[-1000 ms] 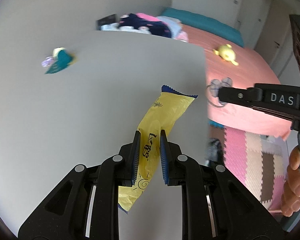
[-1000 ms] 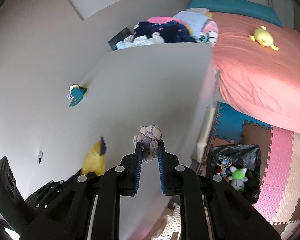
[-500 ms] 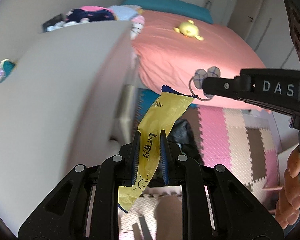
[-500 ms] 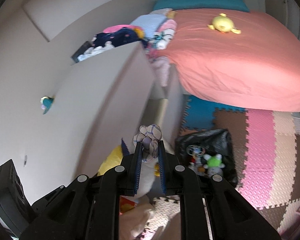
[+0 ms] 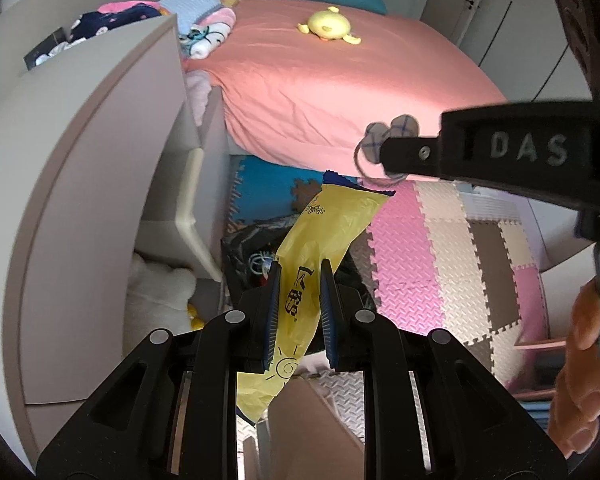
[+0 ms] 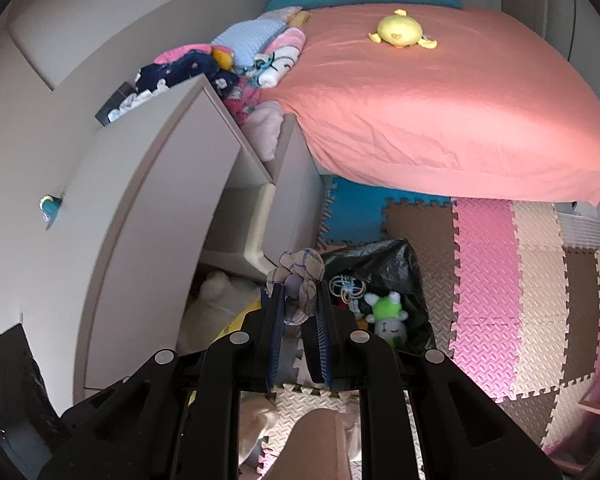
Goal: Collect trash
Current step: 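Carry the yellow packet and knot toy over the trash bin and release both, then move both tools back over the desk toward the teal toy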
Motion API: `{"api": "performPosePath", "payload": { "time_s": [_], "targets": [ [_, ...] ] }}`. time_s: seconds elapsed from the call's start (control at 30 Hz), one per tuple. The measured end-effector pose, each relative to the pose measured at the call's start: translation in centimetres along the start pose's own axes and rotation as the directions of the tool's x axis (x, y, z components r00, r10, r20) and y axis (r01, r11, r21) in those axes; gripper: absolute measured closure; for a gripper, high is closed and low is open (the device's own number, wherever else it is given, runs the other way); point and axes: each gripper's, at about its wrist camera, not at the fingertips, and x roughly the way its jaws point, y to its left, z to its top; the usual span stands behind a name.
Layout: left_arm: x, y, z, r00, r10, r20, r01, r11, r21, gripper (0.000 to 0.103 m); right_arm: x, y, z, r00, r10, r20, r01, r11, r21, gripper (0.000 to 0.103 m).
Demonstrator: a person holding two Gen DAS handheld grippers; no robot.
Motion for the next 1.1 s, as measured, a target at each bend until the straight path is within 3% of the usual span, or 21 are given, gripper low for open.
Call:
{"api": "performPosePath", "payload": {
  "time_s": [0.03, 0.07, 0.1, 0.13, 0.23, 0.6, 1.1],
  "targets": [
    [0.2, -0.1, 0.0, 1.000, -0.009, -0.004, 0.009, 1.000, 0.003, 0.079, 0.3, -0.2, 0.1, 1.000, -0.018, -0.011, 0.018, 1.000, 0.000, 0.080],
    [0.3, -0.4, 0.0, 1.000, -0.008, -0.011, 0.008, 1.000, 0.010, 0.054, 0.9, -0.4, 0.1, 0.996, -0.081, -0.039, 0.081, 0.997, 0.004, 0.066],
    [0.5, -0.5, 0.0, 1.000, 0.009, -0.021, -0.009, 1.000, 0.021, 0.035, 1.2, -0.7, 0.2, 0.991, -0.122, -0.049, 0.123, 0.992, 0.011, 0.023],
    [0.6, -0.5, 0.0, 0.999, 0.045, -0.016, -0.044, 0.999, 0.029, 0.008, 1.2, -1.4, 0.2, 0.985, -0.169, -0.026, 0.170, 0.985, 0.036, 0.009],
    [0.4, -0.4, -0.2, 0.989, 0.138, 0.043, -0.141, 0.989, 0.050, 0.006, 1.0, -2.4, 0.3, 0.973, -0.228, 0.015, 0.227, 0.971, 0.072, 0.009],
    [0.9, 0.6, 0.2, 0.992, 0.123, 0.014, -0.123, 0.992, 0.038, 0.006, 1.3, -2.1, 0.3, 0.985, -0.174, -0.002, 0.174, 0.981, 0.082, 0.009],
    [-1.8, 3.5, 1.0, 0.992, 0.115, 0.057, -0.115, 0.993, -0.009, 0.006, 1.0, 1.5, 1.3, 0.991, -0.135, 0.020, 0.134, 0.990, 0.050, 0.009]
  ]
}}
